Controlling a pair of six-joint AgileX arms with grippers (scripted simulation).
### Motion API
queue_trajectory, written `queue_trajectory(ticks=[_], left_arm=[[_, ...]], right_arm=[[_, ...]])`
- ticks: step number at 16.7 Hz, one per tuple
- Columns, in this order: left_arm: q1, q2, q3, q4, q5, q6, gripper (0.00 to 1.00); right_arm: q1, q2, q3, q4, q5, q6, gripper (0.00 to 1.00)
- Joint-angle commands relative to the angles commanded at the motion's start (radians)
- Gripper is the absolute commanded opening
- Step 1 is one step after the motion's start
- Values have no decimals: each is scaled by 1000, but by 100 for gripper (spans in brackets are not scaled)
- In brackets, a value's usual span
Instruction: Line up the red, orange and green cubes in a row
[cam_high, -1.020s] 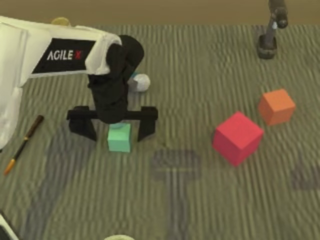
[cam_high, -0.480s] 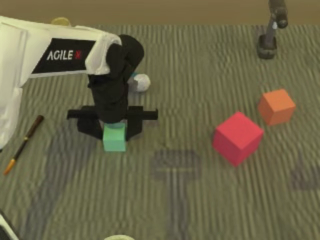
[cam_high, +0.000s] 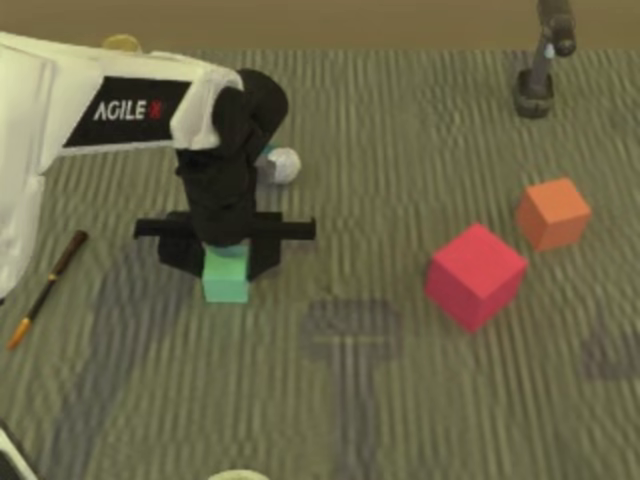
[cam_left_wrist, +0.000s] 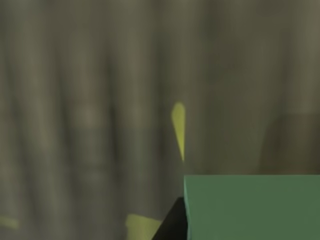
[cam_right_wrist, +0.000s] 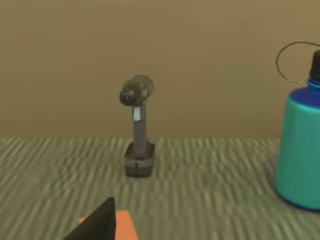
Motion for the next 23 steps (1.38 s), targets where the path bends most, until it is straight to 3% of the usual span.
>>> queue_trajectory(ticks=[5,11,17,20,23], left_arm=[[3,-38,21,-32,-12,8,0],[19,-113,135,-229,-12,5,0],[14,-120,147,-246,-12,5,0],[-54,-73,219,-290,-14,-65,0],[-184,8,380,-368,-16,-204,0]], right_arm=[[0,0,0,0,0,0,100],[0,0,0,0,0,0,100],[0,0,0,0,0,0,100],[0,0,0,0,0,0,100],[0,0,0,0,0,0,100]])
